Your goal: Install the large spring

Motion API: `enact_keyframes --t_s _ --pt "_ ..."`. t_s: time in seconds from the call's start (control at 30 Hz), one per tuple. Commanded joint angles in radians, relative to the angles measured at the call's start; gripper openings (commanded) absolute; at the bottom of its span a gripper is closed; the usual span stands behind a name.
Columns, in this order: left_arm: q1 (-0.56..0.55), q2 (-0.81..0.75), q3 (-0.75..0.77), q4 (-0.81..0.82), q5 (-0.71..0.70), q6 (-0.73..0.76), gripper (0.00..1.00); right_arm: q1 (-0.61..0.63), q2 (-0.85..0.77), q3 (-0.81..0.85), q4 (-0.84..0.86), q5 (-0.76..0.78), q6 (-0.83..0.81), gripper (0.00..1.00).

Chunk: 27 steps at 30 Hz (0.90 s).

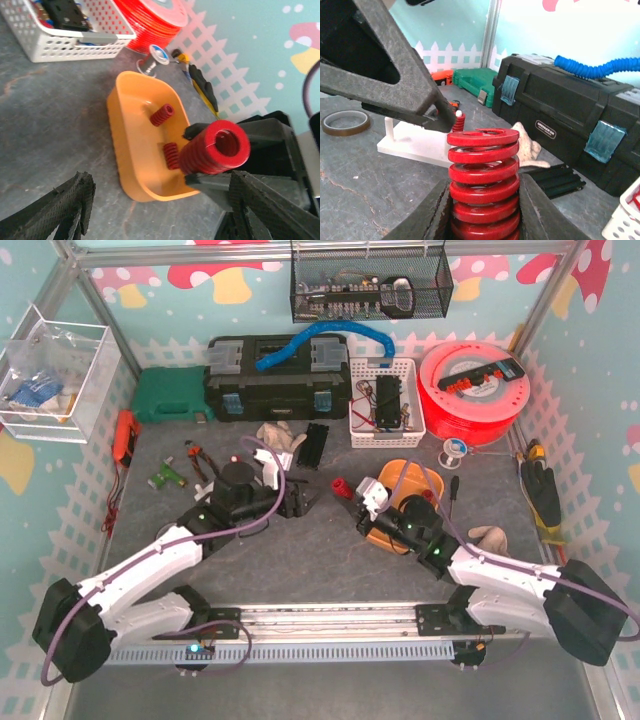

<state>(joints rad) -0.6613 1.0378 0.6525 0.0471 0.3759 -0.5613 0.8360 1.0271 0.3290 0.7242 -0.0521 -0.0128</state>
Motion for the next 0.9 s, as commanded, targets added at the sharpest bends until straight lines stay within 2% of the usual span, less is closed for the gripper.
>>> enact_keyframes --t_s 0.0,0.4,0.77,0.87 --pt "-0.035 0.018 0.056 0.018 0.031 0.001 0.75 0.021 0.025 -0.012 0.147 -0.009 -0.063 0.06" --pt "-0.073 0.103 0.093 0.031 0.041 -0.002 0.71 0.050 0.087 0.003 0.159 -0.027 -0.058 0.05" --pt "-0.078 0.131 0.102 0.030 0.038 -0.011 0.50 0.063 0.109 0.011 0.158 -0.021 -0.057 0.06" --pt "-0.078 0.134 0.098 0.019 0.035 -0.010 0.48 0.063 0.115 0.012 0.155 -0.011 -0.057 0.06"
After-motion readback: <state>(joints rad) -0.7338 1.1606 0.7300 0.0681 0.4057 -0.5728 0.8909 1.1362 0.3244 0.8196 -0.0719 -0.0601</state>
